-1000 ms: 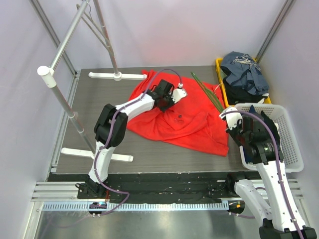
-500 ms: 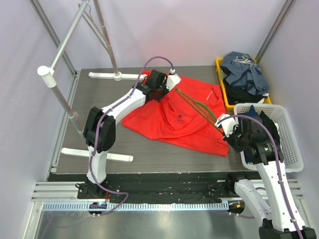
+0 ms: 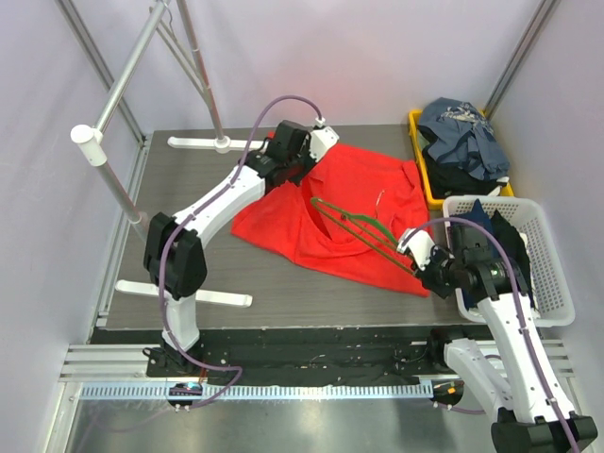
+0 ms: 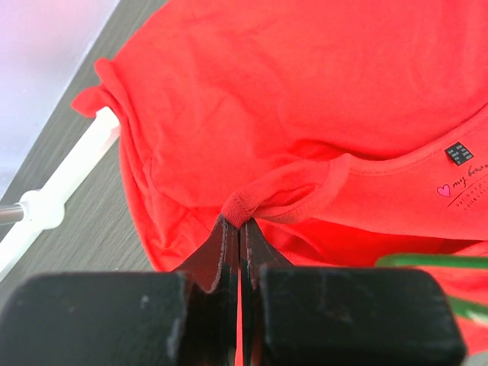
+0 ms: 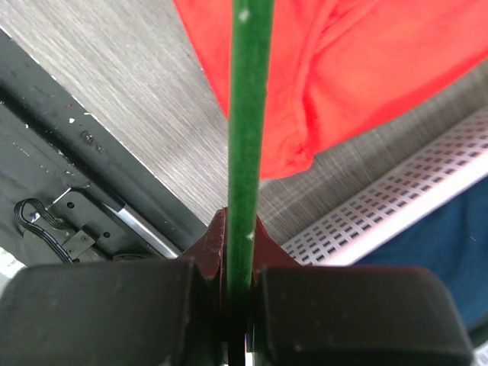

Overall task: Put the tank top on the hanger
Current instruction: Hang the tank top on the hanger.

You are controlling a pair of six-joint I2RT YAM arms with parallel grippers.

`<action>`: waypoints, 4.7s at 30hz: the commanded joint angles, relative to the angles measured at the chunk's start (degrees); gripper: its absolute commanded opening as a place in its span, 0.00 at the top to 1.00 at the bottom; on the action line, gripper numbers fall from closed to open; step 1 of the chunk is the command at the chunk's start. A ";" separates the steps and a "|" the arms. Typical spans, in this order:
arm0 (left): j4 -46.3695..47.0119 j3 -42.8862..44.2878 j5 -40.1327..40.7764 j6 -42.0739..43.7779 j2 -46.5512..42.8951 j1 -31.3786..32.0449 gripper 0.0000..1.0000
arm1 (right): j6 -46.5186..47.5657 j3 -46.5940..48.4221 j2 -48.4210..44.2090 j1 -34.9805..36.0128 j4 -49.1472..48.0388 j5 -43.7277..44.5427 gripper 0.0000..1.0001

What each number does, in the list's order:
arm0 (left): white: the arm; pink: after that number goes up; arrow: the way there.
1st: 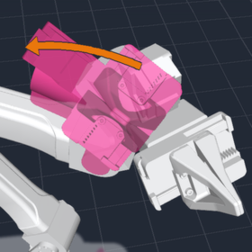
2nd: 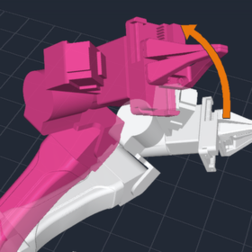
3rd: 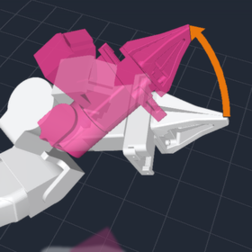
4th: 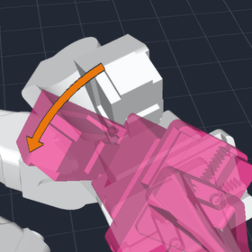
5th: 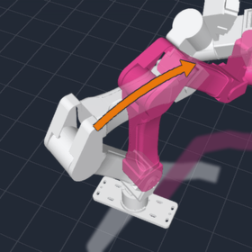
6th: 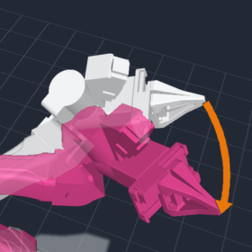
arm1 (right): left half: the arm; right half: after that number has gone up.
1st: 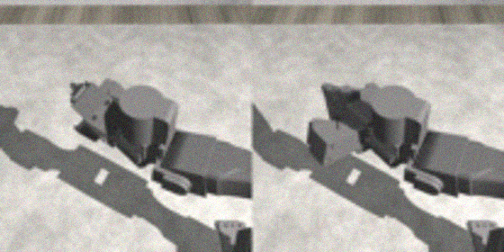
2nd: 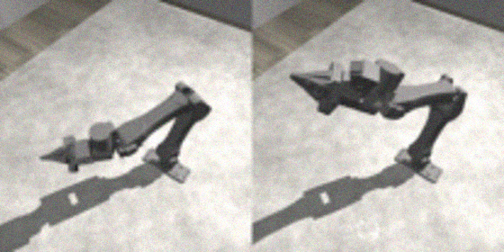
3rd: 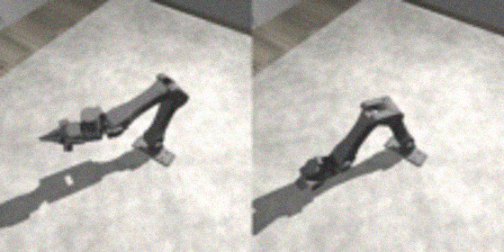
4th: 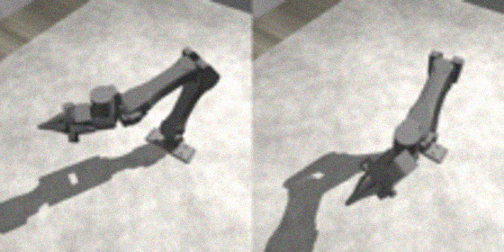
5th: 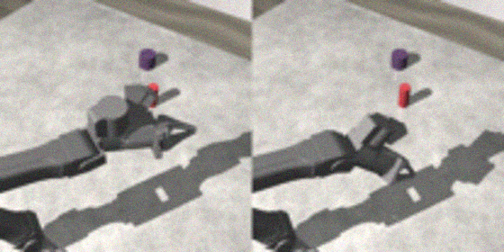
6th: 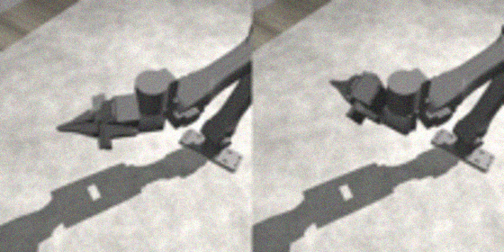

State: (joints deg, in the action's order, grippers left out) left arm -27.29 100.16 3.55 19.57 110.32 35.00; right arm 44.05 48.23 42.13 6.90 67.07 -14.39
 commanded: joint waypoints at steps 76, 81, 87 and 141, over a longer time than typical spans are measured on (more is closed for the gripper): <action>-11.03 7.59 -3.38 -4.81 -14.61 10.88 1.00 | -11.62 3.98 21.68 10.86 -36.39 -7.84 0.99; -11.03 6.98 -3.20 -4.72 -15.14 10.88 1.00 | -11.88 3.28 20.63 10.86 -37.62 -6.79 0.99; -10.68 6.10 -0.04 -4.81 -16.45 10.96 1.00 | -11.71 1.96 20.27 10.86 -38.41 -6.26 0.99; -13.76 11.37 5.41 -3.49 -18.21 10.44 0.08 | -11.27 0.11 13.42 9.45 -41.58 -2.92 0.99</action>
State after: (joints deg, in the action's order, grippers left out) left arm -42.15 108.60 5.80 14.57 95.15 45.74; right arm 32.82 48.10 57.34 16.73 29.76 -15.84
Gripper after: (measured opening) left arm 0.896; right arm 0.070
